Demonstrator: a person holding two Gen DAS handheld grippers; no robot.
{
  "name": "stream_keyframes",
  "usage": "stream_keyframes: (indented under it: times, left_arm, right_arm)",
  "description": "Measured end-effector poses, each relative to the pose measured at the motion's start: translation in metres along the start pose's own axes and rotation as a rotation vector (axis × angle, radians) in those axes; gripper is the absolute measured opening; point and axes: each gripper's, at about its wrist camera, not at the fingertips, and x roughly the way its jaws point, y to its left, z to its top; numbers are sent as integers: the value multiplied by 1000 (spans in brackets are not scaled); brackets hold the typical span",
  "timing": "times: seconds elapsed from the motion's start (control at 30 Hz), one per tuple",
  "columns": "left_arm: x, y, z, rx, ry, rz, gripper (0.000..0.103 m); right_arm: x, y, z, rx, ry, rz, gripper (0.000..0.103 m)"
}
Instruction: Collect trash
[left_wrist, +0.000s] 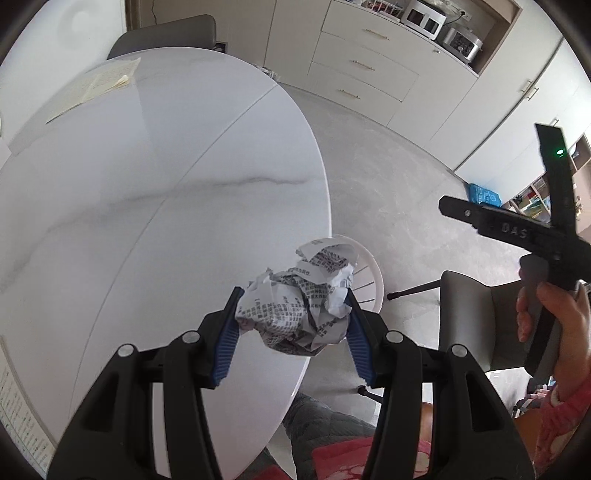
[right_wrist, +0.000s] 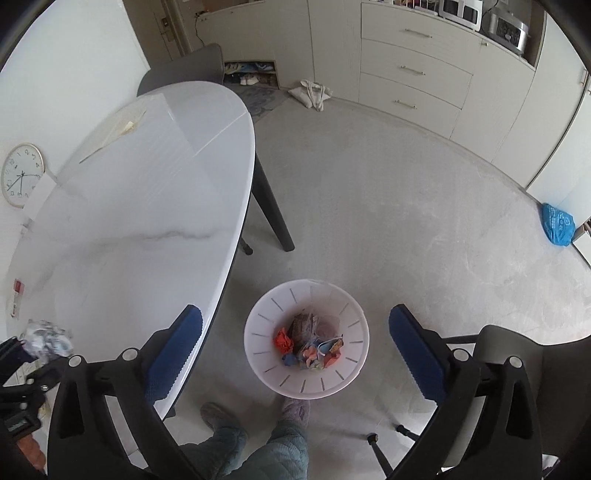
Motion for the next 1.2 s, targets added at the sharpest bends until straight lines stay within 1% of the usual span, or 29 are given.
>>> stream_keyframes:
  times: [0.13,0.23,0.3,0.4,0.43,0.47,0.5,0.53,0.6,0.7,0.83,0.97,1.1,1.2]
  left_arm:
    - [36,-30,7,30,37,-31,51]
    - [63,-51,10,51,66,-50,51]
    - [84,-62,10,59,95,-77,53]
    - [105,-76,11,63,117,-112,60]
    - [108,-78,10,68,114,-117,66]
    - [111,-80,9,77,106,-118,69]
    - [112,-84,9,86,95,-112,75]
    - [111,-84,10,90,85,-112,81]
    - [108,-86,11,83,67,-119,90]
    - [100,-84,15,55,43,-139,95]
    - [86,-74,20,19,13,-132,95]
    - [67,-70,23,3,-30,-105,95]
    - [35,-55,26,-18,-82,-67,95]
    - [2,-37,28,-48,-137,-24,95]
  right_arm:
    - [-20,-15,7,-19,-32,0,100]
    - [-25,-27,8,-46,-47,-18,100]
    - [-25,-37,9,-51,-47,-17,100]
    - [-22,-51,10,-42,-41,-7,100]
    - [-22,-54,12,-40,-38,-7,100]
    - [-21,-57,12,-38,-37,-6,100]
    - [-19,-60,13,-35,-35,-5,100]
    - [-19,-62,14,-33,-33,-4,100]
    - [-16,-66,15,-27,-29,-1,100]
    - [-16,-68,16,-22,-32,3,100]
    - [-18,-66,17,-27,-40,7,100]
    - [-18,-58,20,-37,-48,18,100]
    - [-21,-39,24,-69,-59,46,100]
    - [-23,-18,30,-105,-68,75,100]
